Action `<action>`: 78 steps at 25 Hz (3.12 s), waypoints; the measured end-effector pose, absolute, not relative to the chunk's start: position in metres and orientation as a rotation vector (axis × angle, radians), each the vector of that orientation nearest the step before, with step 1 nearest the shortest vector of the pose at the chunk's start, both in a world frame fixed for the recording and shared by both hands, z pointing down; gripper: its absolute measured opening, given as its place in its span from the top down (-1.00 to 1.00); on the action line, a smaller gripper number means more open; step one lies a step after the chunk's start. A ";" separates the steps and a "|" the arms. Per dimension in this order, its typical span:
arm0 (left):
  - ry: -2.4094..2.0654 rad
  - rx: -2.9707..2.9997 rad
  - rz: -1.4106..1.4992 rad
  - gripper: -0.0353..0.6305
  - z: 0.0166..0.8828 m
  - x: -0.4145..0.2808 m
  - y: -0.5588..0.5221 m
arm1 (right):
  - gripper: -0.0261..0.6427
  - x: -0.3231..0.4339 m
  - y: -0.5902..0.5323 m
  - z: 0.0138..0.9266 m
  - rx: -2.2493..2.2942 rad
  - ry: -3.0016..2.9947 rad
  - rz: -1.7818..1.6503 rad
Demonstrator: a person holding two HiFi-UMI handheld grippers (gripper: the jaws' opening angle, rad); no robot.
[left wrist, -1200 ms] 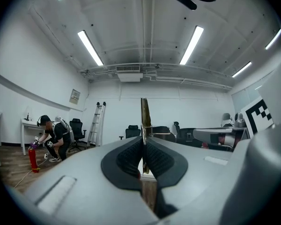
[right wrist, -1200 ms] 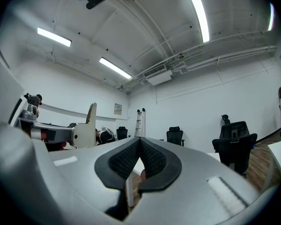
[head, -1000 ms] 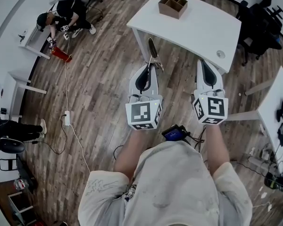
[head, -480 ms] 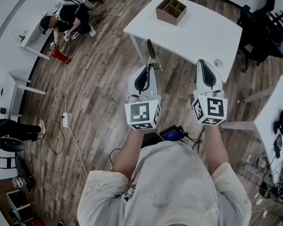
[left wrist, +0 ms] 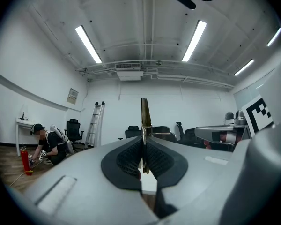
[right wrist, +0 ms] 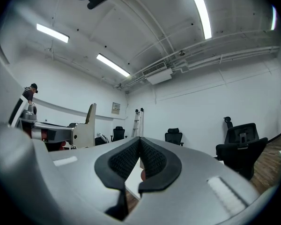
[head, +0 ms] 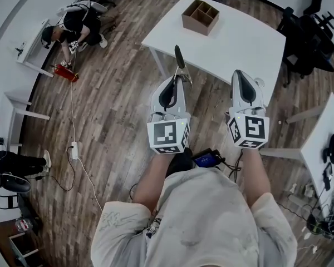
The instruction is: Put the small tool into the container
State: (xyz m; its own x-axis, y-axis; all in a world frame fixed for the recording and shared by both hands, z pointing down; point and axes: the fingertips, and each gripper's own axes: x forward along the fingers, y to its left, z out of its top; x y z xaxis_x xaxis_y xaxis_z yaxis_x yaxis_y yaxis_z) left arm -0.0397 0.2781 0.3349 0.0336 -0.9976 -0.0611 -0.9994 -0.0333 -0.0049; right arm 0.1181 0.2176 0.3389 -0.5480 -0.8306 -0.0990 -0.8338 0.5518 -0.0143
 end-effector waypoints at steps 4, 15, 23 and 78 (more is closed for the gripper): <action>2.133 -2.249 0.077 0.84 0.337 -0.103 0.208 | 0.90 0.058 0.151 0.341 -1.482 2.673 0.053; 2.097 -2.323 0.076 0.83 0.346 -0.230 0.013 | 0.90 -0.075 -0.033 0.349 -1.537 2.677 0.047; 2.046 -2.373 0.088 0.83 0.325 -0.374 -0.075 | 0.90 -0.219 -0.116 0.325 -1.589 2.651 0.070; 1.976 -2.535 -0.186 0.83 0.387 -0.266 -0.966 | 0.90 -0.109 -0.985 0.399 -1.664 2.595 -0.095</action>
State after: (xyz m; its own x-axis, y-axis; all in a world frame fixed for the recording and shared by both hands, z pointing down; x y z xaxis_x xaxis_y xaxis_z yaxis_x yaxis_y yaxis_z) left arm -0.2663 -0.9656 0.3866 0.2413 -0.9605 0.1388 -0.9695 -0.2450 -0.0096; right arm -0.1090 -0.9853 0.3993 -0.4166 -0.9089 -0.0154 -0.9054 0.4164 -0.0833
